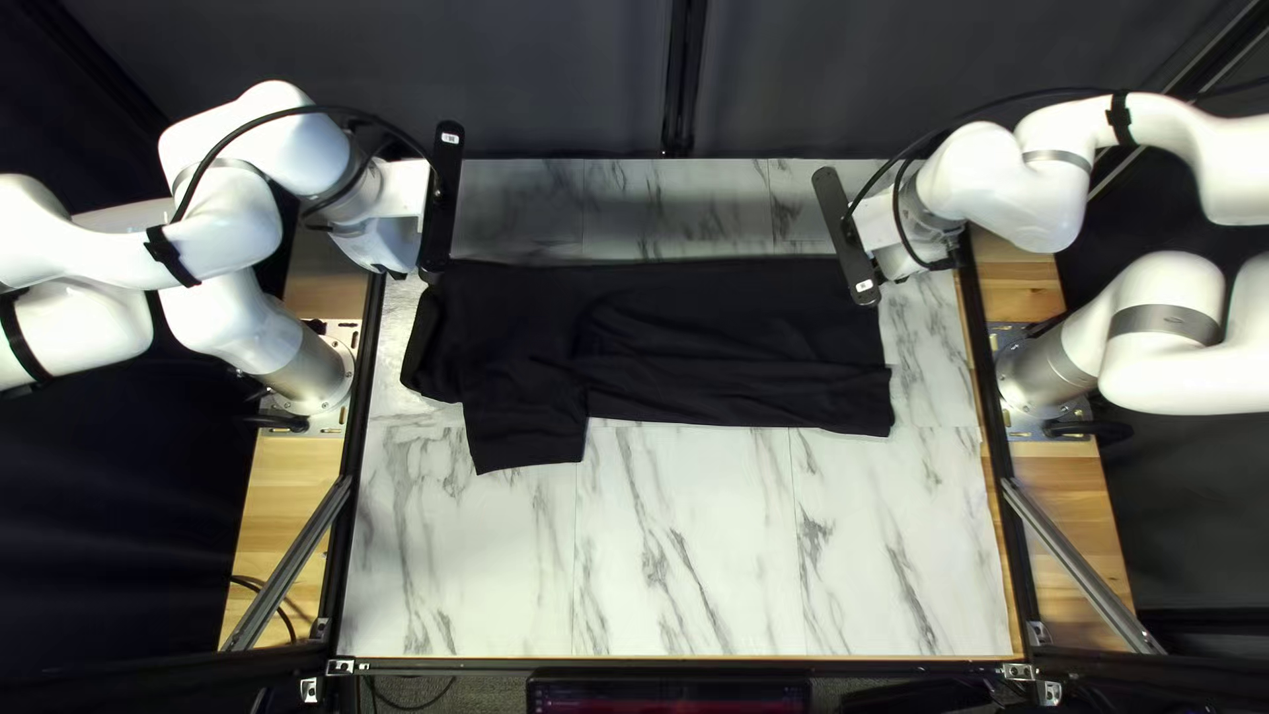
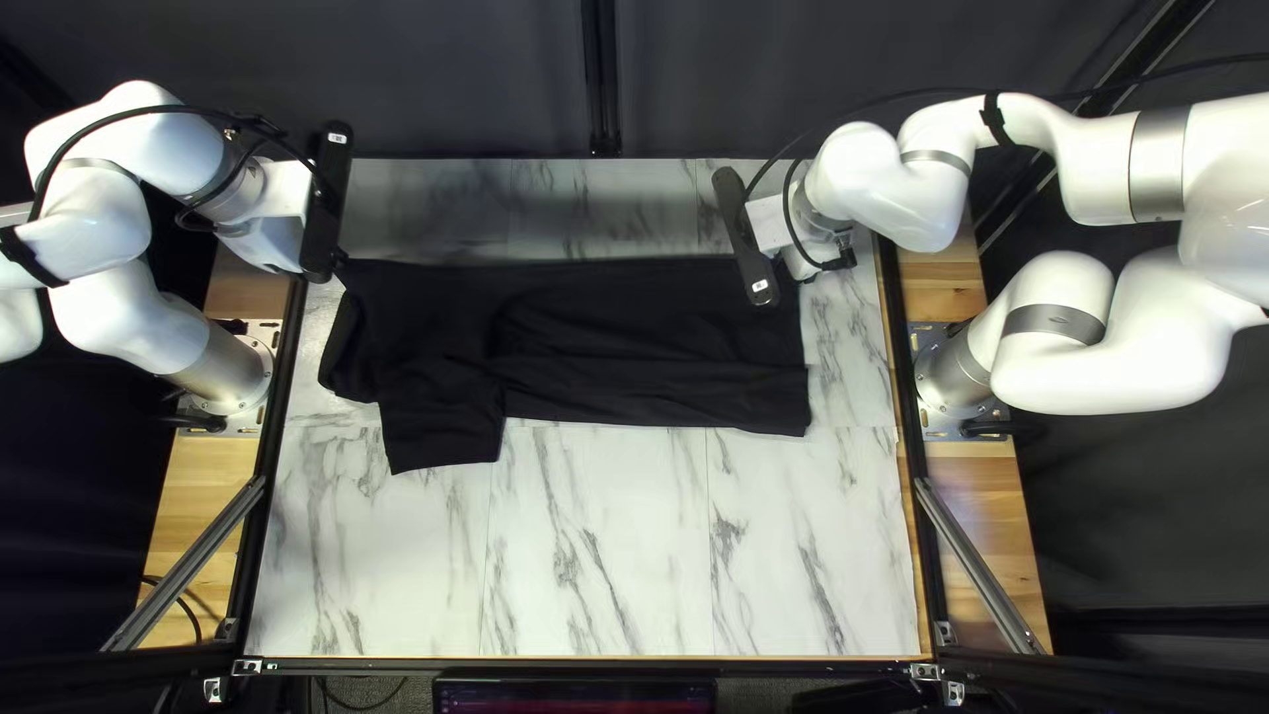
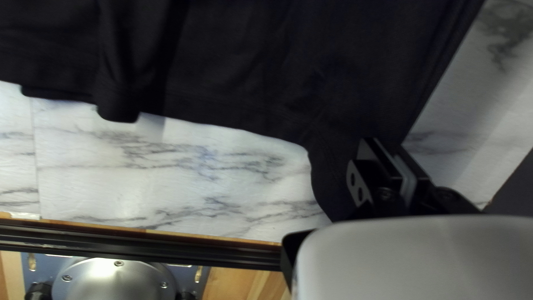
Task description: Fold t-shirt
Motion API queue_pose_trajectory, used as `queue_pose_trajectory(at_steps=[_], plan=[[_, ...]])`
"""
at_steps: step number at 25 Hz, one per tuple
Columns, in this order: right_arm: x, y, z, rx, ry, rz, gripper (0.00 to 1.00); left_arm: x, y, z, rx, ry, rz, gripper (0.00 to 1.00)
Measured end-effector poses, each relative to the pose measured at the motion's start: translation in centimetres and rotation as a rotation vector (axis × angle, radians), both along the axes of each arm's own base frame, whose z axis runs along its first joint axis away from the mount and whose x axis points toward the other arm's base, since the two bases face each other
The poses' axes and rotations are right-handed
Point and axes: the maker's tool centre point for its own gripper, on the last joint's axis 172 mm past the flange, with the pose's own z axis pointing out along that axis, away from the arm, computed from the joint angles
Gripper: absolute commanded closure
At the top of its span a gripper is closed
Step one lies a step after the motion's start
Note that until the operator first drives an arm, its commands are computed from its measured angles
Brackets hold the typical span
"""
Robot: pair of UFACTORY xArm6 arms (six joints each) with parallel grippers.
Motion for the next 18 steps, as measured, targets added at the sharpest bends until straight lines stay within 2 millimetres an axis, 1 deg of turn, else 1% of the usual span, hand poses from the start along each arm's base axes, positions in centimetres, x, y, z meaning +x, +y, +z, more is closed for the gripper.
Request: queue_pose_trajectory(at_steps=[6, 10, 18], plan=[[-0.2, 0.0, 0.4, -0.007, 0.002, -0.006, 1.0, -0.2, -0.5, 0.1, -0.005, 0.001, -0.002, 1.0], [-0.5, 0.2, 0.6, -0.01, 0.001, -0.012, 1.0, -0.2, -1.0, 0.7, -0.002, 0.002, -0.006, 1.0], [-1.1, 0.6, 1.2, -0.023, -0.009, -0.023, 1.0, -0.3, -2.1, 2.7, 0.01, -0.001, -0.018, 1.0]])
